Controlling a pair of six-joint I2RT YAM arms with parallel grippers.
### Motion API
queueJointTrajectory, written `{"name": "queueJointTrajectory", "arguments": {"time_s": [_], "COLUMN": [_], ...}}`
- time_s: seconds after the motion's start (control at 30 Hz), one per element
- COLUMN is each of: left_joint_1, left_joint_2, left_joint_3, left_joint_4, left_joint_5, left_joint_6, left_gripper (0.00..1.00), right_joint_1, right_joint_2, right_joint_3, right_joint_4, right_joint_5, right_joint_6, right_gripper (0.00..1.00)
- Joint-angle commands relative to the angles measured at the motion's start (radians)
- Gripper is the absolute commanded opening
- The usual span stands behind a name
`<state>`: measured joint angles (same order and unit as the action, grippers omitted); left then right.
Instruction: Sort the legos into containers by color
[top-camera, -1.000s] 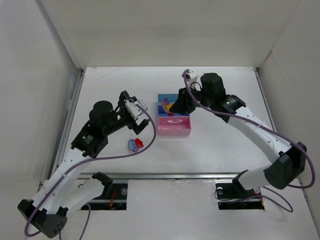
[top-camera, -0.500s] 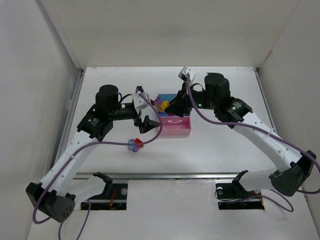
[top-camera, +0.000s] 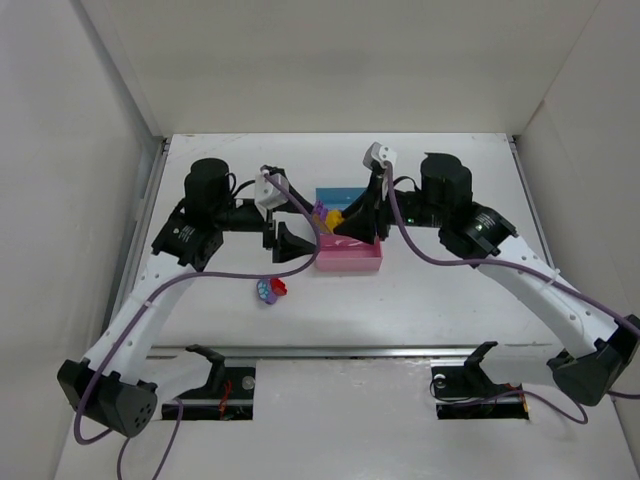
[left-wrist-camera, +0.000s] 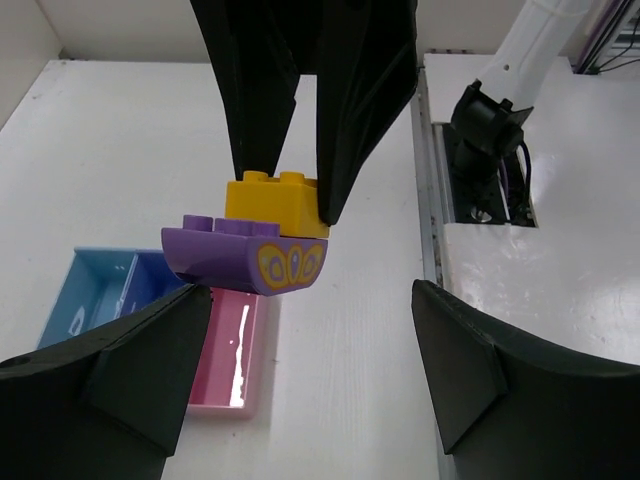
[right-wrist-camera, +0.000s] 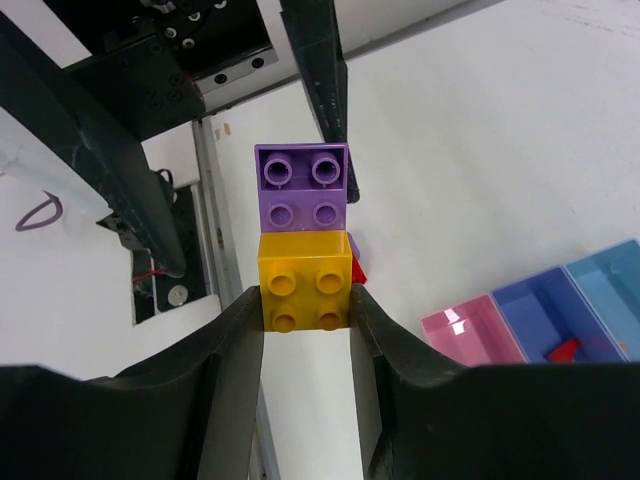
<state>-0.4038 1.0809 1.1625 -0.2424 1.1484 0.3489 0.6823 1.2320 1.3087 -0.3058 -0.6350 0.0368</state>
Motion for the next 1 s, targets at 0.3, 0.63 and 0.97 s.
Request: {"name": "queueJointTrajectory", "arguments": {"time_s": [0.3, 0.63, 0.97], "left_joint_1": [0.005, 0.005, 0.057], "left_joint_2": [0.028, 0.028, 0.028], "left_joint_3": [0.065, 0.074, 0.000], "left_joint_4": [0.132, 0.036, -0.253], "left_joint_5": [0.074, 0.037, -0.121], "left_joint_6": [-0.071, -0.007, 0.249], "left_gripper": [0.60, 0.00, 0.00], "right_joint_1": [0.053, 0.063, 0.063], "right_joint_2": [-0.008, 0.011, -0.143], "right_joint_3": [0.003, 0.012, -0.068], "right_joint_4": [0.050, 0.050, 0.017], "right_joint_5": [-0.043, 0.001, 0.285], "right_joint_6": [-0.026, -0.026, -0.044], "right_gripper": [0.00, 0.00, 0.00]}}
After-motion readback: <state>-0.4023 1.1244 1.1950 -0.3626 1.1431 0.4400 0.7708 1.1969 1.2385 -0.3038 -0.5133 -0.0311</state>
